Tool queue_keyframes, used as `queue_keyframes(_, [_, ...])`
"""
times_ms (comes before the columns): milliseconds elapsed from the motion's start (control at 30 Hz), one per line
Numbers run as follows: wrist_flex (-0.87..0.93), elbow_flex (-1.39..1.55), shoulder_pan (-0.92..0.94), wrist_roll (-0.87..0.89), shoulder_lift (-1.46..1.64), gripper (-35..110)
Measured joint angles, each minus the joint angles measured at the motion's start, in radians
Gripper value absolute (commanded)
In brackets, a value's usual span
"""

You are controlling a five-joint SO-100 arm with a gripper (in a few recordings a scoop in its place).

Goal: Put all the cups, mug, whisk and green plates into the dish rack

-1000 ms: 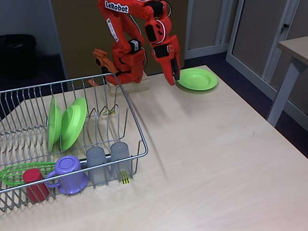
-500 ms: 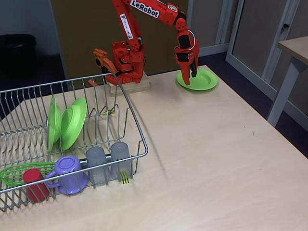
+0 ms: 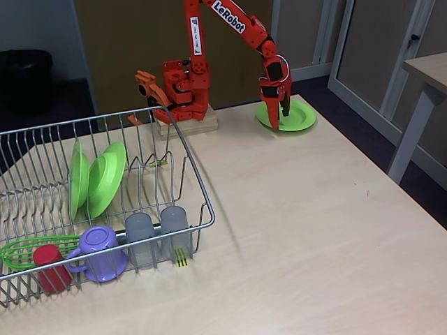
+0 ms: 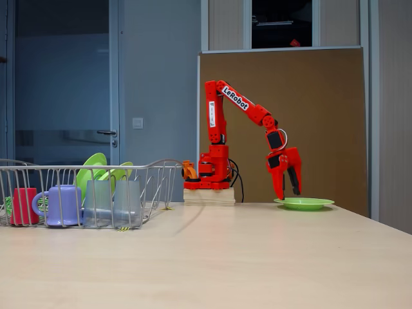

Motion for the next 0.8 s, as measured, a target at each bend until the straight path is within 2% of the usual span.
queue_keyframes(300, [-0.202,0.028,-0.002,0.026,-0.146,28])
queue_keyframes(667, [-0.295,0.028,0.011,0.083,-0.199,0])
queue_keyframes(800, [-0.296,0.041,0.04,0.06,-0.218,0])
